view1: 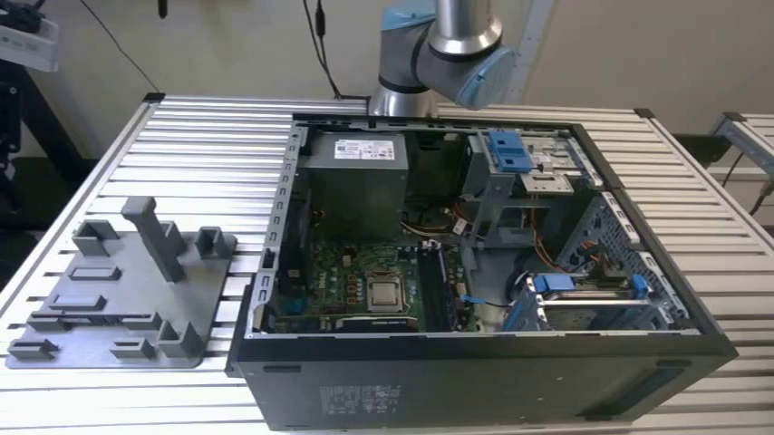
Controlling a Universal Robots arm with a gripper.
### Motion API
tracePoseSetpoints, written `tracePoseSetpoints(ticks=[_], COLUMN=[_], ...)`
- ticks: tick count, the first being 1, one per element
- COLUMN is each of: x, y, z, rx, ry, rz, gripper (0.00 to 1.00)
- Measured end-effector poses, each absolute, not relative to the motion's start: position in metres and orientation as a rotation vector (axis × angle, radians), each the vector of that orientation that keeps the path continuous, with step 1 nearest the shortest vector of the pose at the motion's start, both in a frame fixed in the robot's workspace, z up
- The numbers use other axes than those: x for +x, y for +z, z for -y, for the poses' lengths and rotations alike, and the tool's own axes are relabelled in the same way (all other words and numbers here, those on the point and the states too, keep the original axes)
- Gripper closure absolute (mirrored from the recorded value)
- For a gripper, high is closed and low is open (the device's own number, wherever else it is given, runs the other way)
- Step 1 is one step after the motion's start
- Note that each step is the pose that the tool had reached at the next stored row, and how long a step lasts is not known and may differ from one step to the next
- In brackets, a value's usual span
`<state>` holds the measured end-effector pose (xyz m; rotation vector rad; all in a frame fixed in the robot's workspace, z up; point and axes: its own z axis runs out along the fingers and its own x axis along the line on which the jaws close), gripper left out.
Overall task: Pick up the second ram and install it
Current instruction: 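Pick up the second ram and move it above second insertion slot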
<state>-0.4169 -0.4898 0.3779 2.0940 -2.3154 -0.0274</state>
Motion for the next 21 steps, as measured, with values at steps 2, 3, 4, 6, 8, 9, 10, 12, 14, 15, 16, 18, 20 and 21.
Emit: tracePoseSetpoints(ticks=[2, 3, 4, 6, 8, 9, 10, 12, 14, 15, 16, 18, 20, 21], x=[-0.4169, -0.4169, -0.4169, -0.4169, -0.4171, -0.4173, -0.4174, -0.4182, -0.4189, -0.4189, -0.4189, -0.4189, -0.4189, -0.4189], y=[0.3772, 0.3768, 0.3765, 0.3759, 0.3758, 0.3756, 0.3754, 0.3752, 0.3750, 0.3750, 0.3751, 0.3750, 0.3751, 0.3751], z=[0.4897, 0.4896, 0.4896, 0.4893, 0.4891, 0.4891, 0.4891, 0.4891, 0.4890, 0.4890, 0.4890, 0.4890, 0.4890, 0.4890], rx=[2.106, 2.112, 2.119, 2.142, 2.165, 2.170, 2.172, 2.177, 2.185, 2.185, 2.185, 2.185, 2.185, 2.185], ry=[-0.023, -0.021, -0.021, -0.020, -0.017, -0.015, -0.014, -0.013, -0.012, -0.012, -0.012, -0.012, -0.012, -0.012], rz=[2.308, 2.304, 2.298, 2.277, 2.258, 2.255, 2.254, 2.250, 2.243, 2.243, 2.242, 2.242, 2.242, 2.242], gripper=[0.89, 0.89, 0.89, 0.89, 0.89, 0.89, 0.89, 0.89, 0.89, 0.89, 0.89, 0.89, 0.89, 0.88])
